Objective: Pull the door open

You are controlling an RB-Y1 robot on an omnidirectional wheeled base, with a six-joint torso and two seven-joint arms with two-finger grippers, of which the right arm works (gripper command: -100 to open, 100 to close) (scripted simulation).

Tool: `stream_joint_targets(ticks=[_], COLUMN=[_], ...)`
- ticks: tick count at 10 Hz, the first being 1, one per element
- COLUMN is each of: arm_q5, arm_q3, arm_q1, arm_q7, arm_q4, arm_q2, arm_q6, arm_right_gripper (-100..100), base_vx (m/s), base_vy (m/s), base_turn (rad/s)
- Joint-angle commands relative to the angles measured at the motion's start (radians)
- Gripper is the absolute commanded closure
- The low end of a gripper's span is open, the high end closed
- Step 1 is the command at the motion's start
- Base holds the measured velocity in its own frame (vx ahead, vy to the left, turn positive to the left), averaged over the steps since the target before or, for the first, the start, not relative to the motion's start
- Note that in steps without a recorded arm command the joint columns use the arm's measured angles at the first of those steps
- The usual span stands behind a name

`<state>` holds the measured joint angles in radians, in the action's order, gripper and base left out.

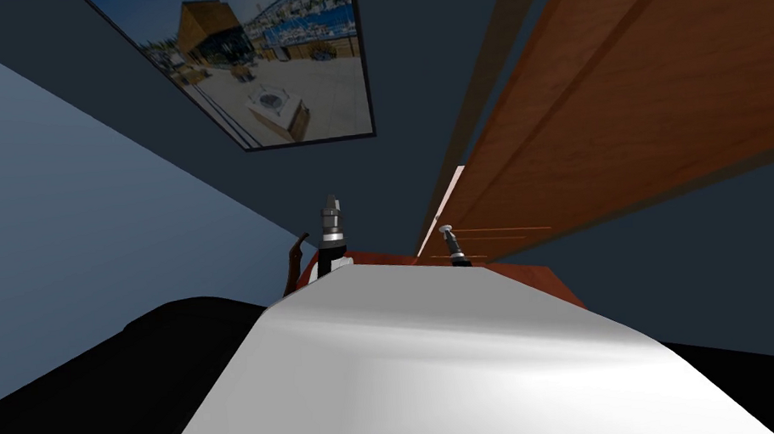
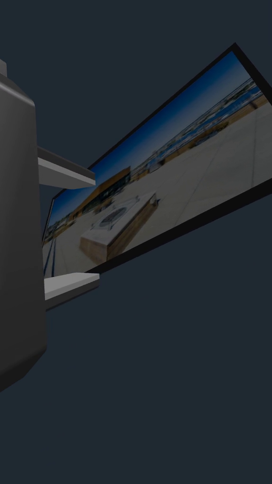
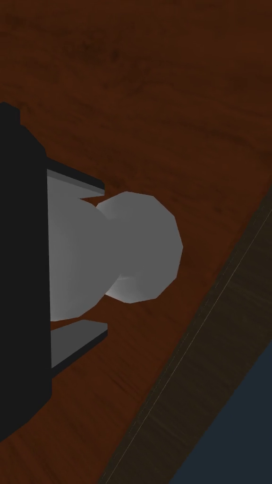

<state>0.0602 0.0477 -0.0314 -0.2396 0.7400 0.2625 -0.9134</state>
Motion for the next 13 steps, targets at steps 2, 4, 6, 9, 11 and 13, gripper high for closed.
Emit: stream_joint_targets(ticks=[2,4,6,9,11,13], arm_q5=[-0.019,-0.034,-0.050,-0.081,-0.097,-0.114], arm_q3=[-0.029,-0.037,-0.045,-0.061,-0.070,-0.078], arm_q1=[0.008,0.010,0.012,0.016,0.018,0.020], arm_q7=[0.074,0.122,0.162,0.240,0.285,0.327], arm_q4=[0.009,0.006,0.004,0.000,-0.002,-0.005], arm_q2=[-0.011,-0.008,-0.005,0.002,0.006,0.009], arm_q6=[0.000,0.000,0.001,0.001,0.002,0.002], arm_right_gripper=[100,100,100,100,100,100], base_vx=[-0.029,-0.019,-0.031,-0.026,-0.029,-0.039], base_vy=[-0.004,-0.008,-0.020,-0.006,-0.009,-0.015], base_turn=[0.028,0.042,0.061,0.037,0.040,0.065])
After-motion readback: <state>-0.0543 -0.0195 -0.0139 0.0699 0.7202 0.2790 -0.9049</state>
